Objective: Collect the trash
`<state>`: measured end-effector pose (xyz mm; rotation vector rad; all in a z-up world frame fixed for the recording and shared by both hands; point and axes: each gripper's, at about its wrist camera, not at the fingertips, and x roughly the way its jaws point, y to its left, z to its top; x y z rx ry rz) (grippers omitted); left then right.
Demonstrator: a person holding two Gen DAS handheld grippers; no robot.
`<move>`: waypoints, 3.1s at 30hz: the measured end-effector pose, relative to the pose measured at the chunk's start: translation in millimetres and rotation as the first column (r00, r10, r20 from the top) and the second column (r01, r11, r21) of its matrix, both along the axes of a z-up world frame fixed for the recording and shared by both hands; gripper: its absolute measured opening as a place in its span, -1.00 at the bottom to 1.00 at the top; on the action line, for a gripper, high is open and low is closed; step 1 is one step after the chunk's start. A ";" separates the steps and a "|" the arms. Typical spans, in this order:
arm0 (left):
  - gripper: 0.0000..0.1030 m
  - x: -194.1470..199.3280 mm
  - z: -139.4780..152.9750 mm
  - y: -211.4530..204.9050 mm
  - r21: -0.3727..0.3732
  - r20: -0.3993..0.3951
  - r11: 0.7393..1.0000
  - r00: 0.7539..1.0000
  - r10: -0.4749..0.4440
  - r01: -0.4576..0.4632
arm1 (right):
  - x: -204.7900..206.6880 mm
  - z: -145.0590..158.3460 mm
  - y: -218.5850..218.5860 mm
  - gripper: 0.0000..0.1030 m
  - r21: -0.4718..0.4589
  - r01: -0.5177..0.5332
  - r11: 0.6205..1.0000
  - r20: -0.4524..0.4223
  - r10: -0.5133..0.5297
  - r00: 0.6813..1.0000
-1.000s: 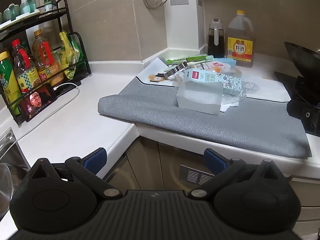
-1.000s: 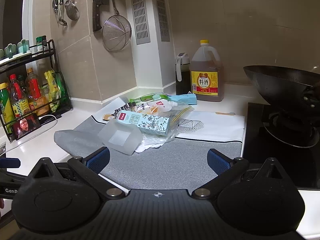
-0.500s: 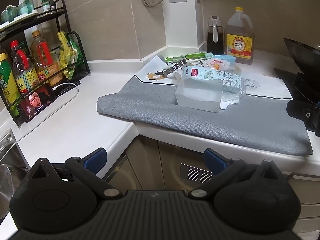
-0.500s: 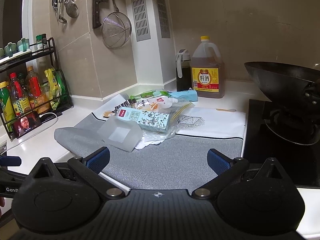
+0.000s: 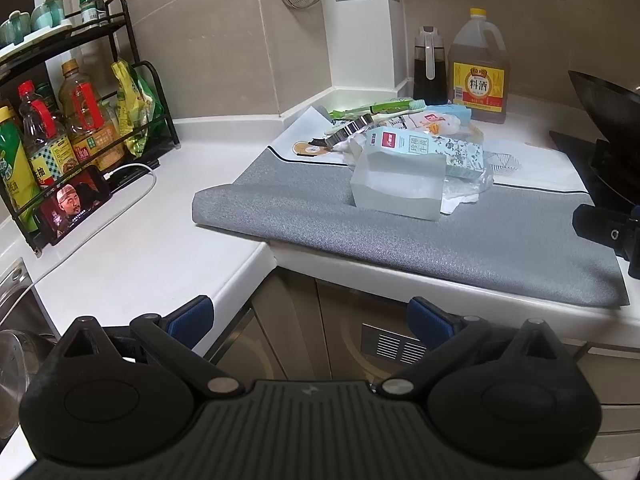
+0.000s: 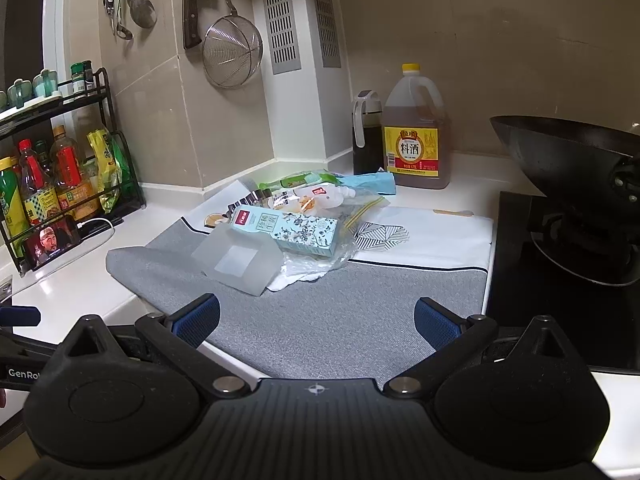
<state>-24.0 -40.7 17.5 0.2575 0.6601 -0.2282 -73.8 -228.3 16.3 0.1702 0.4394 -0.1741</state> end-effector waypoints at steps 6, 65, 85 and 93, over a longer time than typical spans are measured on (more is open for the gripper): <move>1.00 4.2 -4.6 -2.1 0.013 -0.007 1.000 1.000 -0.001 0.001 | 2.8 -4.0 -4.8 1.00 -0.003 0.011 1.000 -0.005 -0.011 1.000; 1.00 142.8 -25.5 -44.4 0.051 -0.033 0.996 0.997 0.076 -0.075 | 202.1 -74.5 -111.3 1.00 -0.094 0.145 0.985 -0.245 -0.165 0.956; 1.00 139.8 -24.1 -47.0 0.070 -0.027 0.996 0.998 0.062 -0.060 | 202.0 -74.7 -111.7 1.00 -0.092 0.144 0.985 -0.246 -0.163 0.955; 1.00 138.0 -23.5 -49.7 0.075 -0.024 0.996 0.998 0.055 -0.053 | 202.1 -74.7 -111.7 1.00 -0.092 0.144 0.985 -0.246 -0.162 0.955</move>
